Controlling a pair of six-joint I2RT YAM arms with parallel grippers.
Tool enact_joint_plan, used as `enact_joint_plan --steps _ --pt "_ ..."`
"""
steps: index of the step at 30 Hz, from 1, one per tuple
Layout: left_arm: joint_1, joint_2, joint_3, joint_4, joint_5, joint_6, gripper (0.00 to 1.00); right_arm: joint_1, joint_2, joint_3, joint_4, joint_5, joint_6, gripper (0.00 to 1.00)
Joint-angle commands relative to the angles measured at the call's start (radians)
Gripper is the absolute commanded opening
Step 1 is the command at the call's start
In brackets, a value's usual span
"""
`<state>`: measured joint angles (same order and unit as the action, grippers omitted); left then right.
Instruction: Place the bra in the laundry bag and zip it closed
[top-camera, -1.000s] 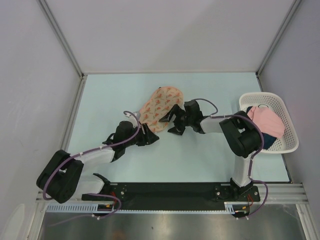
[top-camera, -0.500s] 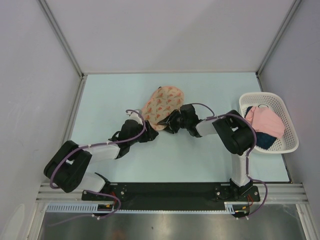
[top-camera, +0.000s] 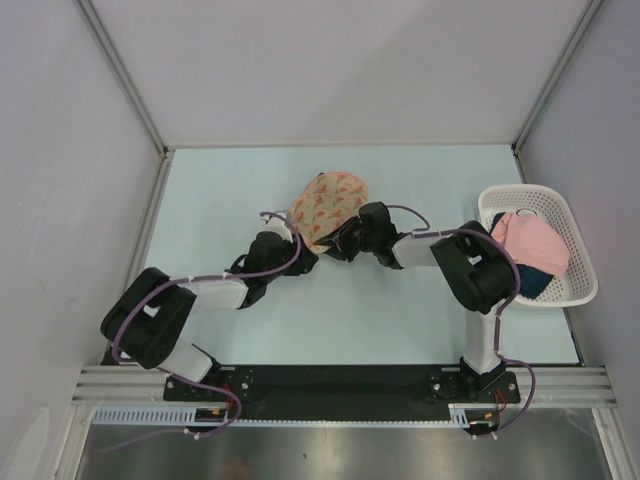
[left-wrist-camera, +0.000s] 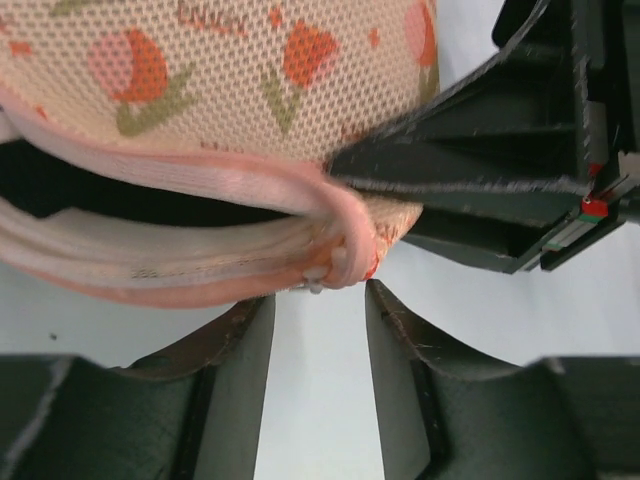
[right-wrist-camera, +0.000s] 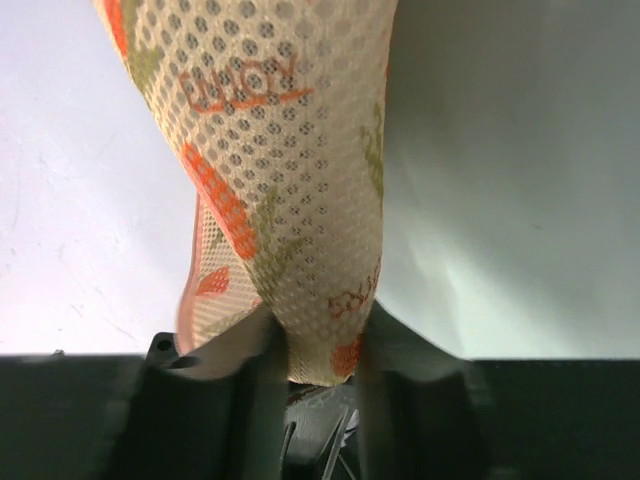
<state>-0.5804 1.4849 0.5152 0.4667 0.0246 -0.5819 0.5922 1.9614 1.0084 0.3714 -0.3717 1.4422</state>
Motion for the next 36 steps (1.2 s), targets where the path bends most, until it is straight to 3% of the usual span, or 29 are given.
enact_joint_plan --steps 1,9,12,18,21,28,29,30,36 --pt "-0.006 0.031 0.052 0.085 -0.015 0.042 0.44 0.008 -0.044 0.029 0.001 0.002 0.043 0.29" --pt "-0.006 0.074 0.08 0.115 -0.02 0.039 0.36 0.012 -0.044 0.021 0.015 -0.009 0.061 0.27" --pt "-0.006 0.077 0.091 0.115 -0.023 0.047 0.28 0.012 -0.048 0.013 0.015 -0.007 0.06 0.27" --pt "-0.001 0.037 0.091 0.052 -0.092 0.04 0.0 0.009 -0.052 0.002 0.021 -0.015 0.05 0.18" --pt "0.016 0.005 0.059 0.035 -0.11 0.004 0.0 0.004 -0.056 -0.013 0.012 -0.009 0.032 0.17" --pt "0.125 -0.106 -0.038 0.007 -0.009 -0.053 0.0 -0.04 -0.068 -0.011 -0.066 -0.018 -0.121 0.0" --pt "0.157 -0.113 -0.027 -0.084 -0.006 -0.077 0.0 -0.045 -0.07 -0.007 -0.089 -0.022 -0.153 0.0" --pt "0.174 -0.121 -0.052 -0.07 0.061 -0.079 0.0 -0.057 -0.068 0.005 -0.115 -0.024 -0.222 0.0" --pt "0.2 -0.182 -0.107 -0.114 0.125 -0.091 0.0 -0.092 -0.045 0.124 -0.337 -0.042 -0.491 0.0"
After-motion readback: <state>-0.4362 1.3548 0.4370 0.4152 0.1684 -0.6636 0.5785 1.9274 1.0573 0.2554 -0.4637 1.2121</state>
